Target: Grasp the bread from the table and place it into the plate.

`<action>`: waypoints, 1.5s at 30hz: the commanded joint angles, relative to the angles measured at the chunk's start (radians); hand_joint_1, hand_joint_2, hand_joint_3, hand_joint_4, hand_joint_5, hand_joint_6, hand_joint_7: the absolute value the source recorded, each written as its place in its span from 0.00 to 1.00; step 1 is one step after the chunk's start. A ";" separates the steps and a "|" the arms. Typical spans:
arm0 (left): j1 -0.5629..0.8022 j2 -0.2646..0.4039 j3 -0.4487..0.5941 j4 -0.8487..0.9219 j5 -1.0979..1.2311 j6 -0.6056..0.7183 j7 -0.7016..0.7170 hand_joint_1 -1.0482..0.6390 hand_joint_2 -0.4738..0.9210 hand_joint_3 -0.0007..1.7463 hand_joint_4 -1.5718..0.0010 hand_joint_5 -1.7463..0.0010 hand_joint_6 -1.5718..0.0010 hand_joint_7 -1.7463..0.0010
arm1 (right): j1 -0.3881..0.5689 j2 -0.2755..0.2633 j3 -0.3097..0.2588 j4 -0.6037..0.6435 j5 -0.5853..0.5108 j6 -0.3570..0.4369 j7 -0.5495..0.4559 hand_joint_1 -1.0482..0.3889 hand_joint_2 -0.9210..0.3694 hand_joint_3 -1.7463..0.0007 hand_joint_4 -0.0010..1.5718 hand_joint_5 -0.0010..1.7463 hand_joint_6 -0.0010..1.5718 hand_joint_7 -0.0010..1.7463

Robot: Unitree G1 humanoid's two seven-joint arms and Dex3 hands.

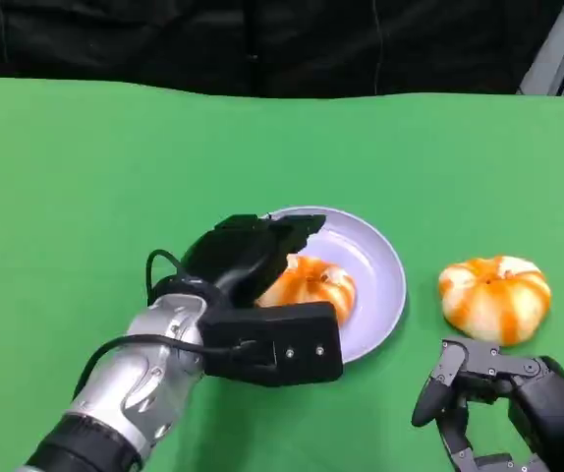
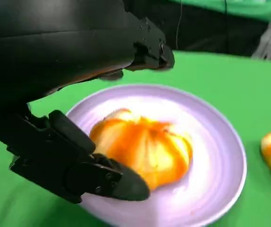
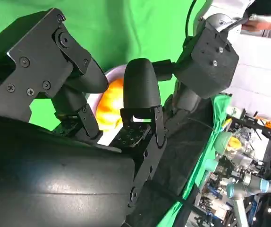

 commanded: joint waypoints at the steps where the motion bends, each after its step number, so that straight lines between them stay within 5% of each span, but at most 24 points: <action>1: 0.008 0.033 -0.012 -0.038 0.007 0.038 -0.066 0.15 1.00 0.20 1.00 1.00 0.99 1.00 | 0.001 -0.013 -0.009 0.000 0.007 -0.010 -0.002 0.79 0.51 0.14 0.56 1.00 0.51 0.77; 10: 0.070 0.094 0.022 -0.210 -0.016 0.084 -0.132 0.16 1.00 0.21 1.00 1.00 0.97 0.99 | 0.001 -0.014 -0.009 -0.001 0.012 -0.004 0.002 0.78 0.51 0.15 0.55 1.00 0.51 0.76; 22: 0.396 0.185 0.195 -0.584 -0.161 -0.057 -0.078 0.31 1.00 0.17 0.83 0.90 0.85 0.95 | 0.012 -0.013 -0.008 -0.009 0.018 -0.005 0.004 0.79 0.51 0.15 0.57 1.00 0.52 0.76; 26: 0.497 0.204 0.244 -0.626 -0.174 -0.162 -0.012 0.35 1.00 0.16 0.85 0.65 0.81 0.96 | 0.011 -0.017 -0.009 -0.003 0.013 -0.013 0.002 0.79 0.51 0.15 0.55 0.99 0.51 0.76; 39: 0.790 0.131 0.349 -0.616 -0.225 -0.457 0.251 0.46 1.00 0.13 0.71 0.47 0.63 0.89 | 0.011 -0.023 -0.007 0.010 0.001 -0.024 -0.003 0.78 0.50 0.17 0.57 1.00 0.51 0.75; 44: 0.887 0.069 0.374 -0.566 -0.312 -0.636 0.336 0.54 0.97 0.11 0.55 0.37 0.39 0.76 | 0.013 -0.030 -0.007 0.012 -0.038 -0.038 -0.019 0.77 0.49 0.19 0.56 0.99 0.52 0.75; 45: 0.898 0.057 0.380 -0.562 -0.332 -0.649 0.336 0.56 0.91 0.20 0.53 0.33 0.37 0.69 | 0.013 -0.029 -0.007 0.011 -0.043 -0.036 -0.021 0.77 0.49 0.20 0.57 0.99 0.52 0.75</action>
